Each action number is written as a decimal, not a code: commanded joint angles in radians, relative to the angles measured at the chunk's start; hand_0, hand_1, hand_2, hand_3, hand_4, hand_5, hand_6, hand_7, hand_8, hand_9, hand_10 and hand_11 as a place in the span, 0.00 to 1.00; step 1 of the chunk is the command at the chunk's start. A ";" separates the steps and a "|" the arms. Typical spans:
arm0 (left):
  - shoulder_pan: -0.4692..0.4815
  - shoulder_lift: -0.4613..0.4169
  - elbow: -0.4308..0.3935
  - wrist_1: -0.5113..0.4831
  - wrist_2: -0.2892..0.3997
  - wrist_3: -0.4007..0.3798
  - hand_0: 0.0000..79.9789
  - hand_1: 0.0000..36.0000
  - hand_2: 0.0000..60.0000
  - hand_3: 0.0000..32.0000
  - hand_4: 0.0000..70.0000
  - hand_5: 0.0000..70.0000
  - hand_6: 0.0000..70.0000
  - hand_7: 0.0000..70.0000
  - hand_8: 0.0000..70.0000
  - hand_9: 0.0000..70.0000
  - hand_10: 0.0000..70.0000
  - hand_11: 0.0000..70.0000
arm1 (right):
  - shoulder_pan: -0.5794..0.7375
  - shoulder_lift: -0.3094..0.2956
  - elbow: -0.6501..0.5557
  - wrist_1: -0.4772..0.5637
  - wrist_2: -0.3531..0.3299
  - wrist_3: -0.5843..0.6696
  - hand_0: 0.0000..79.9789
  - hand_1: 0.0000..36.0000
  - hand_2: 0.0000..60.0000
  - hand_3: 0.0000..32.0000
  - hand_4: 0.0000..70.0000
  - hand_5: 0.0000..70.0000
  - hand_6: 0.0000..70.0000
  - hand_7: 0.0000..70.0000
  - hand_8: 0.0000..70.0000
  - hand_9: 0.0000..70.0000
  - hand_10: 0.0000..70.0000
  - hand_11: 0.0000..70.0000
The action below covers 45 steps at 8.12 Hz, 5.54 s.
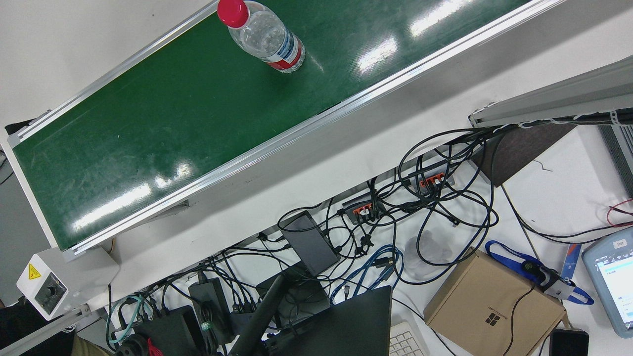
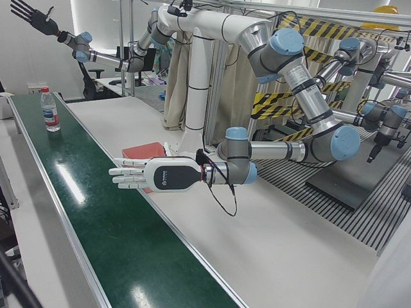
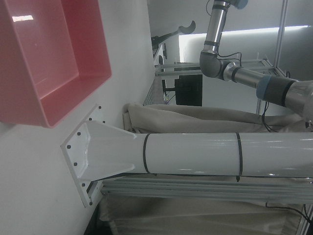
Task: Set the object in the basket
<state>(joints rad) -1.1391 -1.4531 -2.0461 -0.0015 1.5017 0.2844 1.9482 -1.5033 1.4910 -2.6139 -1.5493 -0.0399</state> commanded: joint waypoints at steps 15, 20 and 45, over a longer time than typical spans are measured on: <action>0.053 -0.147 -0.002 0.113 -0.012 0.068 0.64 0.23 0.00 0.00 0.10 0.13 0.00 0.00 0.02 0.01 0.05 0.10 | 0.000 0.000 0.000 0.000 0.000 0.000 0.00 0.00 0.00 0.00 0.00 0.00 0.00 0.00 0.00 0.00 0.00 0.00; 0.148 -0.190 -0.002 0.158 -0.073 0.076 0.65 0.27 0.00 0.00 0.12 0.14 0.00 0.00 0.05 0.02 0.07 0.12 | 0.000 0.000 0.000 0.000 0.000 0.000 0.00 0.00 0.00 0.00 0.00 0.00 0.00 0.00 0.00 0.00 0.00 0.00; 0.302 -0.651 0.326 0.232 -0.218 0.165 0.61 0.18 0.00 0.00 0.09 0.10 0.00 0.00 0.01 0.00 0.04 0.08 | 0.000 0.000 0.000 0.000 0.000 0.000 0.00 0.00 0.00 0.00 0.00 0.00 0.00 0.00 0.00 0.00 0.00 0.00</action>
<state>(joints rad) -0.8369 -2.0784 -1.7444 0.2304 1.2840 0.4493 1.9482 -1.5033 1.4910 -2.6139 -1.5493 -0.0399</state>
